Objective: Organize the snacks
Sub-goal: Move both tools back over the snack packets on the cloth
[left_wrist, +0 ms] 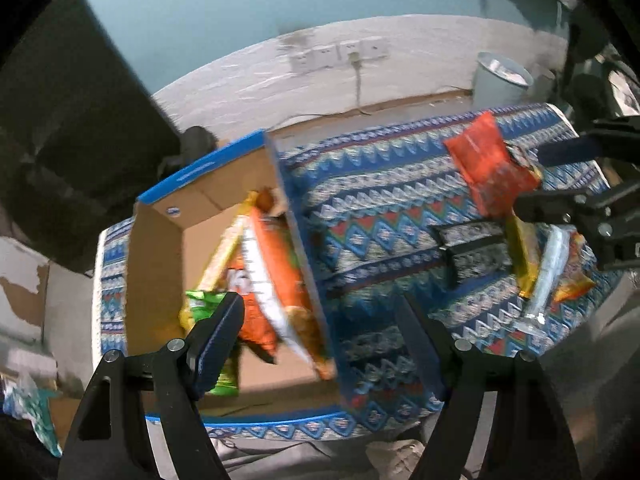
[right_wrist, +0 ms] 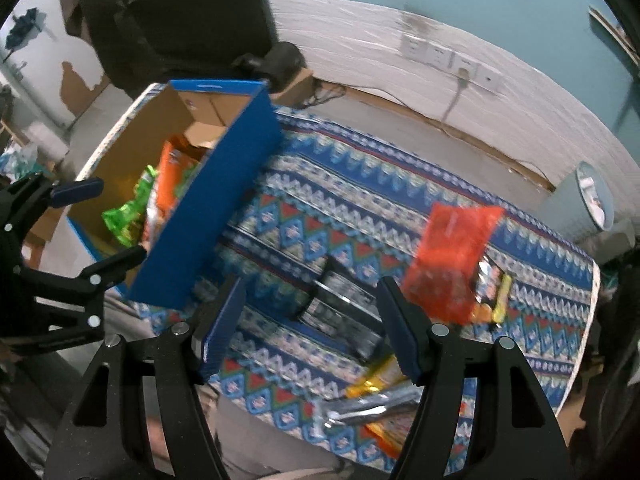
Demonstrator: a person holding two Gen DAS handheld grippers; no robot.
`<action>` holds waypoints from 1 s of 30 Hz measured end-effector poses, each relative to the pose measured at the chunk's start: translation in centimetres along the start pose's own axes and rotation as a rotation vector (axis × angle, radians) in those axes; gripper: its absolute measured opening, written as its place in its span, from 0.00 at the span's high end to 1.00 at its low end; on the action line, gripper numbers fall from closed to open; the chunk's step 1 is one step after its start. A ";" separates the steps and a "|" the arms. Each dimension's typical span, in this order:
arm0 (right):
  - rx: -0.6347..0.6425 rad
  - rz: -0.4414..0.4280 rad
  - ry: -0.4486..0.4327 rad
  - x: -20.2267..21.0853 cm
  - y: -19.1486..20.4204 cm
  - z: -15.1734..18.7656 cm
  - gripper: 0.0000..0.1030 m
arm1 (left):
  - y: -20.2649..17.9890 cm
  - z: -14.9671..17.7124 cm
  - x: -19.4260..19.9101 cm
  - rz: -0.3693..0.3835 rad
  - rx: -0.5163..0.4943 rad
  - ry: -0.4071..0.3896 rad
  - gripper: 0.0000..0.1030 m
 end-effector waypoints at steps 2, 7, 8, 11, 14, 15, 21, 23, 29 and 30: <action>-0.027 0.014 0.007 0.0 -1.4 1.0 0.33 | -1.3 -0.1 -0.1 0.016 -0.020 0.007 0.23; -0.076 0.036 0.012 0.5 -4.3 3.0 0.33 | -5.0 -0.4 -0.4 0.060 -0.083 0.019 0.23; -0.085 0.044 0.012 0.7 -4.9 3.5 0.33 | -5.7 -0.4 -0.5 0.068 -0.096 0.022 0.23; -0.111 0.058 0.017 1.0 -6.5 5.0 0.33 | -7.6 -0.3 -0.6 0.074 -0.138 0.024 0.23; -0.134 0.073 0.027 1.1 -7.8 6.6 0.33 | -9.0 -0.3 -0.7 0.073 -0.161 0.029 0.23; -0.141 0.077 0.031 1.1 -8.2 7.0 0.33 | -9.5 -0.2 -0.7 0.082 -0.164 0.030 0.23; -0.194 0.098 0.056 0.6 -10.5 9.7 0.33 | -11.8 -0.2 -1.9 0.106 -0.197 0.047 0.23; -0.216 0.098 0.068 0.3 -11.3 10.7 0.33 | -12.2 0.0 -2.5 0.101 -0.211 0.048 0.23; -0.263 0.103 0.142 -2.4 -12.7 13.2 0.33 | -12.8 0.6 -5.0 0.081 -0.232 0.086 0.23; -0.267 0.102 0.154 -2.7 -12.9 13.5 0.33 | -12.8 0.6 -5.4 0.074 -0.234 0.099 0.23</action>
Point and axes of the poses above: each gripper's, at about its wrist camera, not at the fingertips, and x roughly against the way its jaws point, y to its left, z to its underside, the point moved 1 cm from there along -x, roughly the way its jaws point
